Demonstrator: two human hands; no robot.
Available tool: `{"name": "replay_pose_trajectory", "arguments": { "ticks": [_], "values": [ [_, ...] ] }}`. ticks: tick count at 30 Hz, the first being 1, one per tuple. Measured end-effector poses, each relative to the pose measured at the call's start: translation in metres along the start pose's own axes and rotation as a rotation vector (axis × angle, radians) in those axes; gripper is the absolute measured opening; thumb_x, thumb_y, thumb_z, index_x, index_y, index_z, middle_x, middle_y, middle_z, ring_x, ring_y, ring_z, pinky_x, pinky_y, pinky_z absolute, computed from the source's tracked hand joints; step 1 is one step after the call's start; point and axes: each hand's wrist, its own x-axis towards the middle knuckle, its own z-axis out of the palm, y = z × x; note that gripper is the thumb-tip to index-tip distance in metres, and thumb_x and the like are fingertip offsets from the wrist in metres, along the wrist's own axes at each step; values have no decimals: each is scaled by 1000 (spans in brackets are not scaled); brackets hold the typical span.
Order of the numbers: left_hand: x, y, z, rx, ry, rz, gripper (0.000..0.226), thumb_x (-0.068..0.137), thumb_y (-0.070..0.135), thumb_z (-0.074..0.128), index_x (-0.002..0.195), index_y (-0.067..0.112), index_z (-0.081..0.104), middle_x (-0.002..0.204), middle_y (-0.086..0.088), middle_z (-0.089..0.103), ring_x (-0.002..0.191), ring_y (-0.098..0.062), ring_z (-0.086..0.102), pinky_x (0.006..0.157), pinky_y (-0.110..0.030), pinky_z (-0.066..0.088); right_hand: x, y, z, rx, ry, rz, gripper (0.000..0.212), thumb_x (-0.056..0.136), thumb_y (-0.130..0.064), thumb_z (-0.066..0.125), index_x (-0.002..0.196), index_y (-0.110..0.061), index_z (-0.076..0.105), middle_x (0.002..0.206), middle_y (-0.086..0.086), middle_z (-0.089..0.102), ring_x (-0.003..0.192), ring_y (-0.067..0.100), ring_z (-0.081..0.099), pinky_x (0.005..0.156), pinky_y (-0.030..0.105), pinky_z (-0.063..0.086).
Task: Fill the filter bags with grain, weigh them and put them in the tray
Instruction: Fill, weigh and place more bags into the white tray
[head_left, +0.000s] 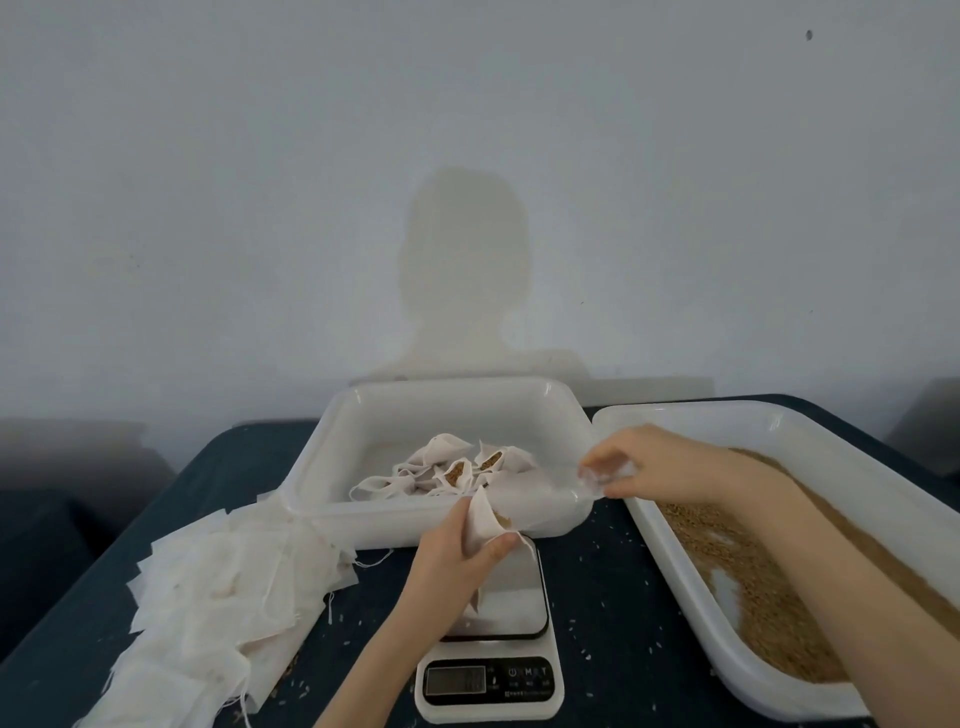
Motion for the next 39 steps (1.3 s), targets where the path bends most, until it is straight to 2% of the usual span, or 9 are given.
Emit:
{"name": "replay_pose_trajectory", "arguments": {
  "ticks": [2,9,14,16,20,23,28,35,39],
  "values": [
    [1,1,1,-37,-9,21,41,84,42,66,121,28,53,111,13,64,98,0,59,82,-18,50,-4,10,7,124,-26,-20,28,91,-19,62,117,-29,65,114,-17,66,107,-4,58,87,8,43],
    [15,8,14,-56,-10,47,13,91,35,60,102,38,55,89,22,64,85,4,59,68,-6,42,-18,38,14,304,33,18,23,91,-22,65,109,-36,68,107,-25,68,102,-14,59,90,12,45],
    [33,12,26,-7,-40,90,15,93,29,57,83,19,52,72,11,52,68,-5,48,61,-14,38,-31,69,15,299,150,81,22,90,-25,66,111,-31,65,110,-21,65,102,-8,60,85,12,47],
    [38,12,29,-6,-49,93,13,92,27,59,80,21,56,75,7,56,72,-9,51,62,-13,39,-38,86,18,237,204,146,19,88,-25,66,105,-34,63,105,-22,64,94,-11,59,75,8,48],
    [37,3,30,169,-63,137,19,90,21,63,78,34,59,91,17,60,90,1,54,78,-10,39,-45,124,29,51,205,339,14,89,-30,64,101,-29,58,102,-12,62,93,5,60,88,26,53],
    [30,-11,26,381,-57,185,13,92,18,60,88,31,62,102,13,58,95,-2,55,89,-18,45,-47,137,41,-29,88,455,8,93,-31,59,93,-24,54,94,-7,62,84,7,60,76,21,52],
    [18,-28,17,414,-39,131,12,93,19,58,99,28,63,110,11,59,100,-4,56,94,-24,46,-42,123,55,-177,-140,522,26,100,-31,47,77,-29,34,79,-6,49,63,5,40,54,16,35],
    [10,-39,11,424,-68,121,16,92,18,58,101,31,60,114,11,58,102,-3,53,94,-22,44,-26,94,62,-268,-355,570,32,103,-35,39,80,-15,47,75,-6,45,57,5,37,50,15,33],
    [7,-41,12,425,-67,111,20,94,24,56,110,35,57,117,15,56,103,-1,52,93,-20,43,-19,71,49,-442,-133,576,21,98,-27,40,93,-14,56,75,-6,47,67,10,49,63,25,44]
  ]
}}
